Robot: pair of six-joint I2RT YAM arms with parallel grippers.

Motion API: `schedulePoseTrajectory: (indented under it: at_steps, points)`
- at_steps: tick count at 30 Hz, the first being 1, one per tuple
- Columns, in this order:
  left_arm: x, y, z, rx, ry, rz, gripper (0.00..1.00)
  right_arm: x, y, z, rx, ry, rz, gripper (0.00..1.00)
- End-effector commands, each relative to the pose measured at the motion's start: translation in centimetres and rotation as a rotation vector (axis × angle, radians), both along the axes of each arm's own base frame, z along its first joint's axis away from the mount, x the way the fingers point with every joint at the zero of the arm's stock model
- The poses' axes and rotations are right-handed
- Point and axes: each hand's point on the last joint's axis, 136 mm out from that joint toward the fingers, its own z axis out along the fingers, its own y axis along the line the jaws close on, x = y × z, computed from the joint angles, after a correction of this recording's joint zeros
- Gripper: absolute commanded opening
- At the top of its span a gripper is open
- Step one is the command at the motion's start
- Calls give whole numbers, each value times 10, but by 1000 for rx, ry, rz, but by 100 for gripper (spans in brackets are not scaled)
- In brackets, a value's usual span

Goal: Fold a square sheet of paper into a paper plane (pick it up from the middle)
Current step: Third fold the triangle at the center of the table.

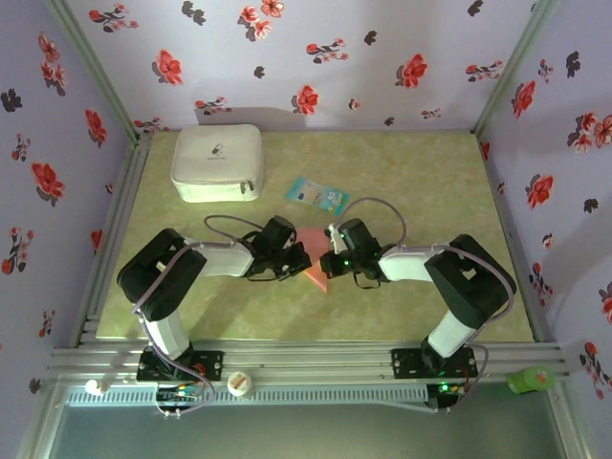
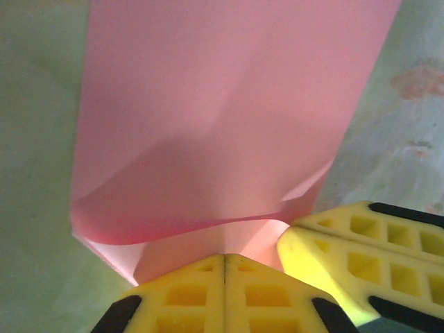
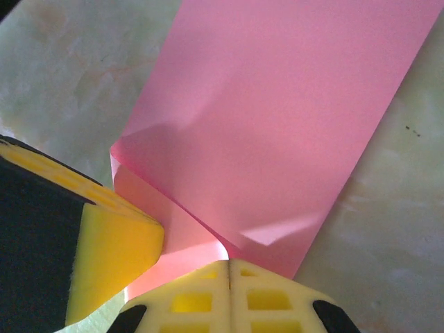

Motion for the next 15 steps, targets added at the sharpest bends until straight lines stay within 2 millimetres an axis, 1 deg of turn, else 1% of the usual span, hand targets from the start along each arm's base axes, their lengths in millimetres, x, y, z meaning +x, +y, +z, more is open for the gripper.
schedulePoseTrajectory:
  at_steps: [1,5,7,8,12,14,15]
  points:
    - [-7,12,-20,74,16,-7,0,-5,-9,-13,-36,50,-25,5]
    - [-9,14,-24,84,22,-8,0,-4,-7,-10,-26,53,-25,7]
    - [-9,15,-25,88,22,-8,0,-3,-5,-5,-17,48,-25,9]
    - [-9,15,-24,89,21,-8,0,-2,-4,-2,-12,45,-26,11]
    - [-10,16,-26,94,22,-13,0,5,-7,20,-1,16,-61,28]
    - [-9,16,-26,96,19,-16,0,10,-16,31,-10,9,-117,36]
    - [-9,15,-26,97,19,-18,0,11,-20,36,-10,17,-136,37]
